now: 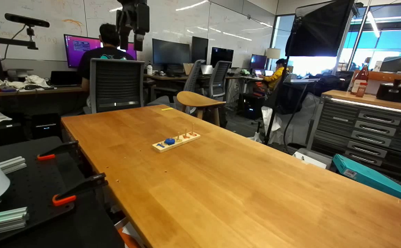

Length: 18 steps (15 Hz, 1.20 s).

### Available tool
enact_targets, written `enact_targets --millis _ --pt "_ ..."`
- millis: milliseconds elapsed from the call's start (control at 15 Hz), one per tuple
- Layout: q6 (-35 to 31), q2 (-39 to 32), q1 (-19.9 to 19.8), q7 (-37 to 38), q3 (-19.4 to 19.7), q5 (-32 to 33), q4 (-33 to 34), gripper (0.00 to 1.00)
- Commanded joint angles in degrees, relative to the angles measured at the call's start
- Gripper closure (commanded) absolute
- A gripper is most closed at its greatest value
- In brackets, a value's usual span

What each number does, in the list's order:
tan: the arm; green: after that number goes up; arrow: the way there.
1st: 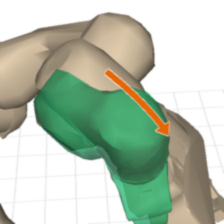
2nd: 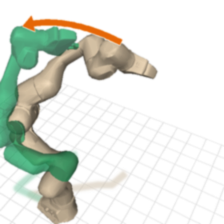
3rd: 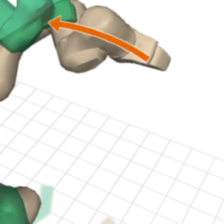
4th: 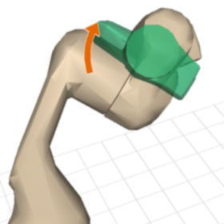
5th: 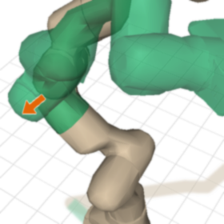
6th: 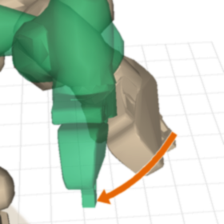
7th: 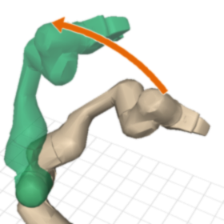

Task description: Put the blue disc on the table

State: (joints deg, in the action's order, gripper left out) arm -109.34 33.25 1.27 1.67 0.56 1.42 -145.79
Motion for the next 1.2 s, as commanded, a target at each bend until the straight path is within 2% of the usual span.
enact_targets --millis 0,133,333,600,800,1133 --pt "-0.96 -0.77 -0.35 -0.31 -0.84 0.34 -0.4 0.0" --pt "-5.95 -3.7 0.36 0.01 -1.99 0.53 -1.18 0.0" --pt "-17.05 -11.59 0.47 1.83 -4.77 2.3 -1.59 0.0" --pt "-29.75 -26.59 -1.1 6.02 -6.84 7.93 1.75 0.0" --pt "-32.78 -36.7 -0.89 9.64 -5.71 12.02 6.53 0.0" --pt "-31.59 -49.22 0.85 8.86 -3.39 9.83 15.16 0.0"
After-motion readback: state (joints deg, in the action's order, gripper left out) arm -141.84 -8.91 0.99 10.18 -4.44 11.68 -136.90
